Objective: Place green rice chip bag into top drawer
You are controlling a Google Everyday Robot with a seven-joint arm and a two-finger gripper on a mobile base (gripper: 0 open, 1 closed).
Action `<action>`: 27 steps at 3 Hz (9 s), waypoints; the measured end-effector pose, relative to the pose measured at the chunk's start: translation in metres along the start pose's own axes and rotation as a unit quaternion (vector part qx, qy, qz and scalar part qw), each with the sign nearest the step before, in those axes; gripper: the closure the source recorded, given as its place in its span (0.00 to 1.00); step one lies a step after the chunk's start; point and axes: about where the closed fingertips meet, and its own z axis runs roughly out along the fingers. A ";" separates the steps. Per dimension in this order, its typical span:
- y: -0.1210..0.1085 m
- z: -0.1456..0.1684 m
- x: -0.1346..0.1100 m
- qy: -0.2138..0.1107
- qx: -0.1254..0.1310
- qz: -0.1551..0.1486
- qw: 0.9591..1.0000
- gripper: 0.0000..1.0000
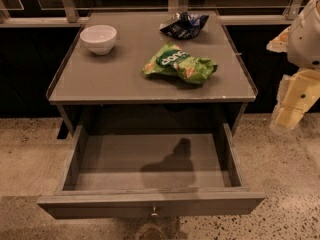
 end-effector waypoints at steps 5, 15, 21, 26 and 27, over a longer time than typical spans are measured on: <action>-0.153 0.022 -0.031 -0.184 0.093 -0.017 0.978 0.00; -0.198 0.183 -0.117 -0.245 -0.061 0.029 0.967 0.42; -0.141 0.135 -0.109 -0.256 -0.058 0.047 0.964 1.00; 0.040 0.132 -0.075 -0.311 -0.119 0.168 0.928 1.00; 0.072 0.157 -0.053 -0.317 -0.156 0.206 0.913 1.00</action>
Offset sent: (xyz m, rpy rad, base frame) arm 0.0635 -0.0189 0.0097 0.1159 -0.1673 0.0102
